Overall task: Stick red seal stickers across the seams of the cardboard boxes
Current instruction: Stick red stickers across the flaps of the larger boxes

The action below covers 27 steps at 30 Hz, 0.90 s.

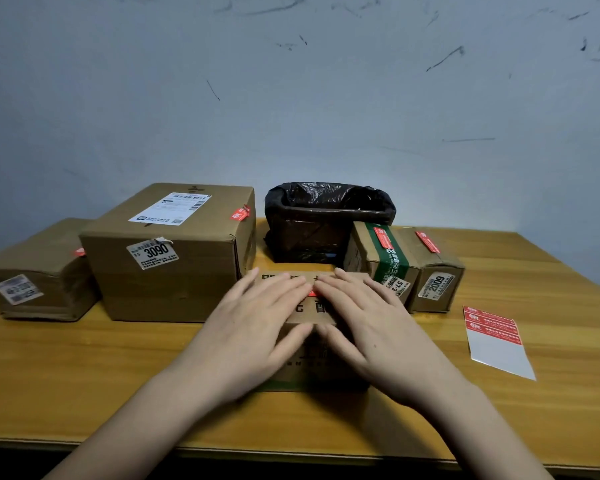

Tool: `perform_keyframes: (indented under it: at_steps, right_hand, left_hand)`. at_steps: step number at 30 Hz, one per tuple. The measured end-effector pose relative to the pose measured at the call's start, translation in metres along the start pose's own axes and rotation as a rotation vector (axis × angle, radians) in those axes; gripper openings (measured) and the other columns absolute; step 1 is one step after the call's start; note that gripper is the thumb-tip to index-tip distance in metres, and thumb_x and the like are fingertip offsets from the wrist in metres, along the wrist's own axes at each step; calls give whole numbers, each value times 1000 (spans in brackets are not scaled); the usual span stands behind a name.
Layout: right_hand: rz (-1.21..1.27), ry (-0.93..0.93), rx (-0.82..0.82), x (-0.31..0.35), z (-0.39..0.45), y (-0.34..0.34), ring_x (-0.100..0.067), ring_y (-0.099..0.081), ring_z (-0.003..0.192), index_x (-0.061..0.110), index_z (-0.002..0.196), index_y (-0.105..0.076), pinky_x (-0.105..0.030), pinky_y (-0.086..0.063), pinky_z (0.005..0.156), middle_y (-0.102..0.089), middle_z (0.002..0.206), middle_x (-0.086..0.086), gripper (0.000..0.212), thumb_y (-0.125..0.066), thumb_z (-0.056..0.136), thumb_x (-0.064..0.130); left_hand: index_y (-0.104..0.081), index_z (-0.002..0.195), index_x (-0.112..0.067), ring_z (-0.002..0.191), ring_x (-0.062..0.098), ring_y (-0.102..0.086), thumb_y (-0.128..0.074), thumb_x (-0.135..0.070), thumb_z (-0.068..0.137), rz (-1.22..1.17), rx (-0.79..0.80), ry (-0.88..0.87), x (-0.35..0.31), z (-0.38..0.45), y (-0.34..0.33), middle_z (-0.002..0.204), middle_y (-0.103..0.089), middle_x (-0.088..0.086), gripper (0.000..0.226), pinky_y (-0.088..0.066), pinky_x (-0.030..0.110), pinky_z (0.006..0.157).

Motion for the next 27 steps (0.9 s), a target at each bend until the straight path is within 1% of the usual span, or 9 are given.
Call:
perform_keyframes:
  at_steps: [6,9,14,16,18,19,21,24,27]
  right_hand:
    - [-160,-9,45,-1,-5,-2,-17,-44,135,17,140,-48,-39,-38,110,-50,144,1,66,-29,93,59]
    - [-182,-26,46,-5,-7,2,-17,-49,132,17,139,-49,-37,-37,106,-54,140,1,65,-31,93,58]
    - [-241,-2,60,-9,-10,3,-20,-52,129,16,136,-53,-41,-46,99,-55,139,0,68,-31,91,62]
    - [-223,1,79,-8,-11,4,-20,-48,133,16,139,-49,-40,-42,104,-52,142,0,73,-27,90,65]
    - [-81,-19,56,-8,-10,7,-13,-30,143,22,150,-28,-33,-25,114,-34,154,6,82,-22,86,72]
    - [37,-75,59,-11,-11,9,-8,-21,145,27,153,-15,-29,-18,115,-25,157,11,84,-22,84,74]
    - [214,-189,15,-18,-11,15,-1,-22,142,33,152,-7,-23,-20,112,-22,156,17,80,-33,87,71]
    - [281,-355,-68,-33,-11,23,-3,-34,136,34,151,-17,-25,-33,105,-30,153,16,71,-41,90,62]
    - [345,-498,-28,-47,-16,20,-9,-45,129,34,147,-24,-33,-42,96,-36,151,14,66,-42,90,62]
  left_hand:
    - [-46,141,-21,132,12,-45,-15,-59,96,139,59,-27,1,-4,-3,143,-49,-5,66,-26,44,111]
    - [-50,138,-20,130,12,-48,-28,-57,92,183,46,-21,4,-5,-1,140,-52,-3,63,-27,43,109]
    - [-51,137,-18,127,11,-51,-29,-59,90,202,49,28,14,-11,0,138,-54,-4,66,-30,42,108]
    - [-48,139,-18,128,11,-50,-29,-59,90,201,38,27,13,-13,-1,140,-52,-4,67,-29,42,108]
    - [-44,142,-16,129,12,-49,-30,-60,89,184,-1,34,12,-14,1,141,-51,-2,70,-30,43,108]
    - [-40,143,-16,129,13,-48,-31,-60,89,160,-23,47,13,-15,2,142,-50,-1,71,-30,42,108]
    - [-35,146,-18,131,11,-45,-32,-61,88,62,-76,97,15,-17,9,145,-45,-4,72,-29,34,108]
    - [-30,145,-30,130,4,-36,-37,-63,86,-132,-147,252,26,-23,17,145,-34,-15,68,-33,25,102]
    - [-32,140,-33,126,6,-37,-47,-58,83,-353,-164,433,36,-31,12,139,-32,-13,64,-35,27,98]
Point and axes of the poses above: each hand's wrist, its own z-axis towards the middle knuckle, its own y-axis out of the back of the hand, x = y × z, the point moved 5 cm from there along z, towards the middle knuckle
